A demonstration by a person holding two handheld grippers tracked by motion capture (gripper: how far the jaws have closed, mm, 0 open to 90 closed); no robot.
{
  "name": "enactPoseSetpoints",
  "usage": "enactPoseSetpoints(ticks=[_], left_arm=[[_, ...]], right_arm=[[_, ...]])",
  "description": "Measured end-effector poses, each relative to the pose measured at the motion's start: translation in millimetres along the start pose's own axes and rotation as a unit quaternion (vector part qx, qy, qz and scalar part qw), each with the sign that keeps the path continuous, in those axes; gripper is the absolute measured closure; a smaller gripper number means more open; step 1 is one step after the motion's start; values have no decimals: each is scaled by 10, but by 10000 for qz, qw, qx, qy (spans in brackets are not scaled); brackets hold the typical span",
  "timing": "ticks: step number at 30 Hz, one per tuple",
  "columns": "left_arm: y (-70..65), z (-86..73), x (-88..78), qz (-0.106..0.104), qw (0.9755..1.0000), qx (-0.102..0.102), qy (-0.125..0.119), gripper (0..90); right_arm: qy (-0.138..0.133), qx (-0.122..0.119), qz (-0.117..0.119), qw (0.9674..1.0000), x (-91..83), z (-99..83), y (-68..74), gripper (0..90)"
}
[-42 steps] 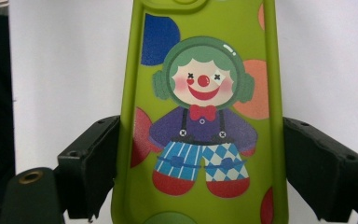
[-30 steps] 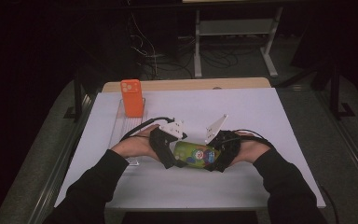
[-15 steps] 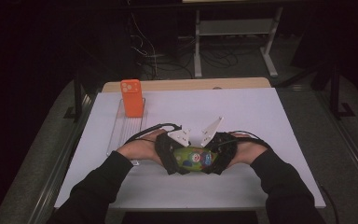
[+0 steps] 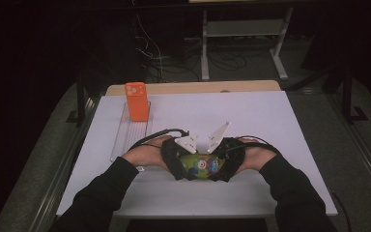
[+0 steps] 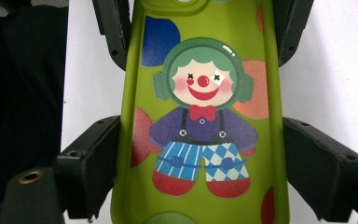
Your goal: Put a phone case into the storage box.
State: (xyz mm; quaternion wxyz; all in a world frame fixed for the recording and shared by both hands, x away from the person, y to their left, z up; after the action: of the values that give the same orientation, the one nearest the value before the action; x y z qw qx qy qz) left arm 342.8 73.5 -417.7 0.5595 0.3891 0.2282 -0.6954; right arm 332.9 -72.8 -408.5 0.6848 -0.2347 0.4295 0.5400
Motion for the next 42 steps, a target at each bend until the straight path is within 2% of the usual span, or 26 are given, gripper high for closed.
enactPoseSetpoints(ticks=[6, 8, 10, 11, 12, 14, 18, 20, 21, 23, 26, 29, 31, 33, 34, 35, 36, 37, 39, 41, 42], left_arm=[[-7, 4, -22, -42, 9999, -82, -43, 148], [-5, 2, -42, -26, 10000, -42, 16, 149], [7, -2, -58, 1, 10000, -83, 55, 150], [6, -3, -62, 43, 9999, -122, 47, 150], [-3, 6, -58, 99, 9996, -265, -63, 150], [8, -8, -75, 198, 9992, -345, -17, 150], [-3, -37, -84, 332, 9983, -471, 87, 150], [-2, -51, -98, 472, 9969, -621, 84, 150], [0, -53, -101, 505, 9962, -709, 53, 150], [8, -70, -112, 593, 9947, -843, 50, 150], [17, -97, -110, 766, 9910, -1075, 232, 150], [23, -113, -107, 935, 9867, -1295, 311, 150], [36, -126, -108, 1066, 9830, -1461, 307, 150], [44, -140, -105, 1154, 9787, -1676, 271, 150], [47, -149, -104, 1201, 9765, -1767, 269, 150], [55, -160, -114, 1228, 9757, -1782, 332, 150], [56, -161, -108, 1305, 9719, -1935, 299, 150], [62, -169, -118, 1333, 9714, -1935, 332, 150], [76, -192, -148, 1386, 9697, -1971, 409, 150], [76, -213, -157, 1419, 9659, -2145, 306, 150], [79, -230, -155, 1426, 9636, -2236, 331, 150]], right_arm=[[-53, -62, -11, 10000, -4, -1, 7, 145], [-26, 51, 37, 10000, -13, -14, 23, 142], [-126, 121, 50, 9998, -8, -21, 29, 122], [-149, 151, 1, 9998, -13, -25, 23, 106], [-176, 197, 23, 9996, -15, -28, 15, 70], [-276, 312, 41, 9991, -19, -37, 0, 36], [-488, 533, -178, 9972, -77, -74, -77, 4], [-592, 667, -260, 9957, -116, -95, -106, 3], [-739, 602, -340, 9949, -135, -101, -148, 3], [-801, 720, -429, 9933, -164, -135, -169, 3], [-925, 987, -570, 9892, -195, -196, -204, 0], [-1139, 1427, -649, 9810, -222, -244, -205, 0], [-1249, 1643, -760, 9755, -224, -292, -217, 0], [-1336, 1943, -731, 9691, -211, -323, -205, 0], [-1362, 1983, -783, 9675, -204, -346, -212, 0], [-1379, 2084, -858, 9644, -193, -373, -217, 0], [-1373, 2134, -872, 9633, -182, -389, -221, 0], [-1360, 2226, -900, 9612, -166, -411, -217, 0], [-1321, 2274, -1030, 9593, -133, -450, -217, 0], [-1318, 2392, -1079, 9559, -85, -488, -198, 0], [-1340, 2433, -1099, 9543, -63, -511, -184, 0]])
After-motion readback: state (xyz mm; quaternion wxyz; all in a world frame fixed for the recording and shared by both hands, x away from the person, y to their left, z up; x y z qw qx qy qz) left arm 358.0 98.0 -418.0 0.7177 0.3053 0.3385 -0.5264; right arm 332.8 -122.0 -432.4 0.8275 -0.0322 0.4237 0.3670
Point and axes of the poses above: each handheld gripper's, and its own axes: x roughly forward along the jaws, z roughly out of its top, y roughly to its left, the point moved 4 cm from there along x, roughly forward along the jaws, and after that the axes turned 14 degrees about x, right-handed, at the moved point
